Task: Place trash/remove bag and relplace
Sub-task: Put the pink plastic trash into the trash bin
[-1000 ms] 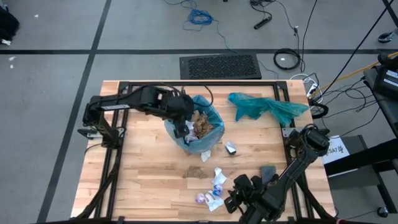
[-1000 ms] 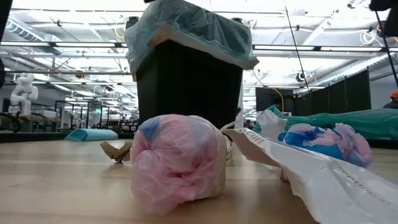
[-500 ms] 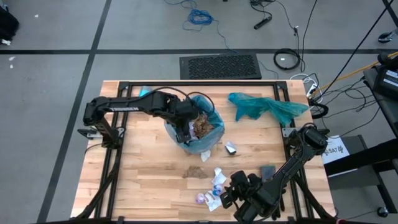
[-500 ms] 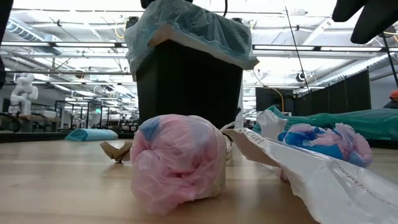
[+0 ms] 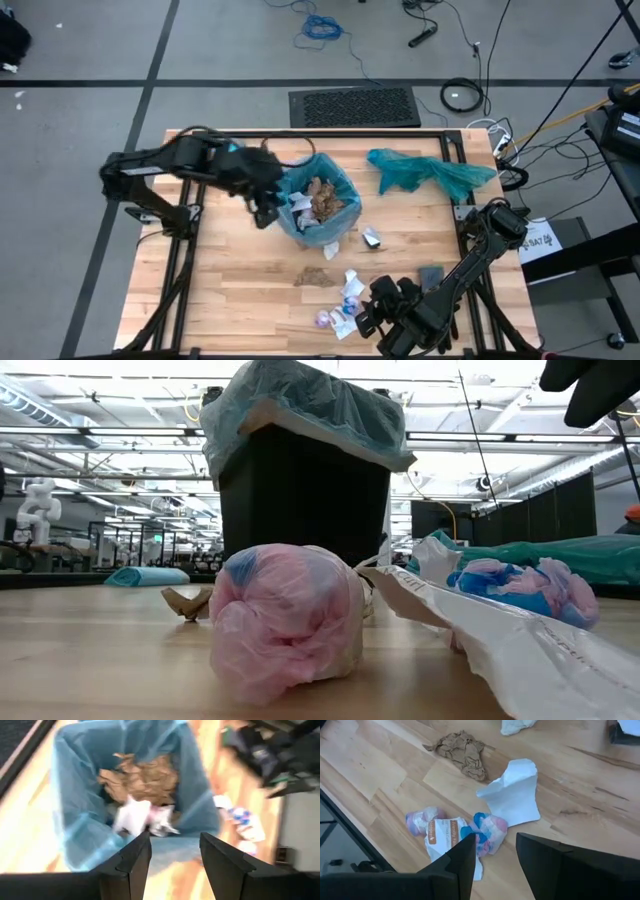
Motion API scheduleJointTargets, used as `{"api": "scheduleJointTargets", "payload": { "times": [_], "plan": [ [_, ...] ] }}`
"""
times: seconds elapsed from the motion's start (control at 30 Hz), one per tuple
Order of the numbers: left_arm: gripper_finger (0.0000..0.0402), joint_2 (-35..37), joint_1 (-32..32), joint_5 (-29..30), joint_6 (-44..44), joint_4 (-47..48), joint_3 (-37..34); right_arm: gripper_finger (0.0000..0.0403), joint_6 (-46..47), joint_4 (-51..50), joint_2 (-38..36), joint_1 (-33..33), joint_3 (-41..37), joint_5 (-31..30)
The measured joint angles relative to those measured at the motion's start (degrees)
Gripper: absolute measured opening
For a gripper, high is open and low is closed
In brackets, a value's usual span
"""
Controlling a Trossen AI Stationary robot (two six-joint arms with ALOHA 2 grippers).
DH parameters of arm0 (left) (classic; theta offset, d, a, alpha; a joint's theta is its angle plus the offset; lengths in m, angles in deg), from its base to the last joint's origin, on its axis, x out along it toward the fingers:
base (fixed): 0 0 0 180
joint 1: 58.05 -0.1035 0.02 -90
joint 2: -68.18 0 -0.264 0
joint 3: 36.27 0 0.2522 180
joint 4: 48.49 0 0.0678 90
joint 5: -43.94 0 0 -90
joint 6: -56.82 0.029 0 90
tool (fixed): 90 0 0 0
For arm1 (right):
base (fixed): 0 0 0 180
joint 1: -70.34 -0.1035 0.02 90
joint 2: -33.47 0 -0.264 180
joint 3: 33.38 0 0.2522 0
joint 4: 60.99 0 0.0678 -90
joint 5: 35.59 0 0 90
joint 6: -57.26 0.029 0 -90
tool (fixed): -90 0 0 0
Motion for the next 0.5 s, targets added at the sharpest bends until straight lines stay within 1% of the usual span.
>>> {"api": "scheduleJointTargets", "payload": {
  "times": [0.07,0.13,0.2,0.23,0.27,0.33,0.37,0.4,0.43,0.5],
  "plan": [
    [0.0173,1.51,2.66,0.53,-3.19,0.18,-0.12,0.0132,-1.48,0.07,0.0,0.0,0.0,0.04],
    [0.0173,2.25,6.03,1.47,-4.52,1.11,-0.21,0.0132,-2.67,0.09,0.0,0.0,0.0,0.03],
    [0.0173,2.49,10.34,2.3,-4.66,4.65,-0.25,0.0132,-3.61,0.17,0.0,0.16,0.0,0.19],
    [0.0173,2.46,12.49,3.9,-6.19,7.07,-0.3,0.0132,-3.98,0.25,0.0,0.26,0.0,0.3],
    [0.0173,2.42,14.71,7.02,-9.42,9.58,-0.39,0.0132,-4.41,0.43,0.0,0.31,0.0,0.28],
    [0.0173,2.4,19.13,16.24,-18.49,14.51,-1.85,0.0132,-5.35,1.03,0.0,0.7,0.0,0.3],
    [0.0173,2.4,21.23,20.4,-22.05,15.78,-3.27,0.0132,-6.12,1.71,0.0,0.78,0.0,0.34],
    [0.0173,2.43,23.37,23.59,-23.64,15.14,-5.04,0.0132,-7.14,2.42,0.0,1.03,0.0,0.35],
    [0.0173,2.7,25.3,25.56,-23.91,13.21,-7.24,0.0132,-8.31,3.22,0.0,1.23,0.0,0.5],
    [0.0173,3.85,29.09,26.19,-24.0,7.28,-12.25,0.0132,-11.06,5.21,0.0,1.81,0.0,0.9]
  ]
}}
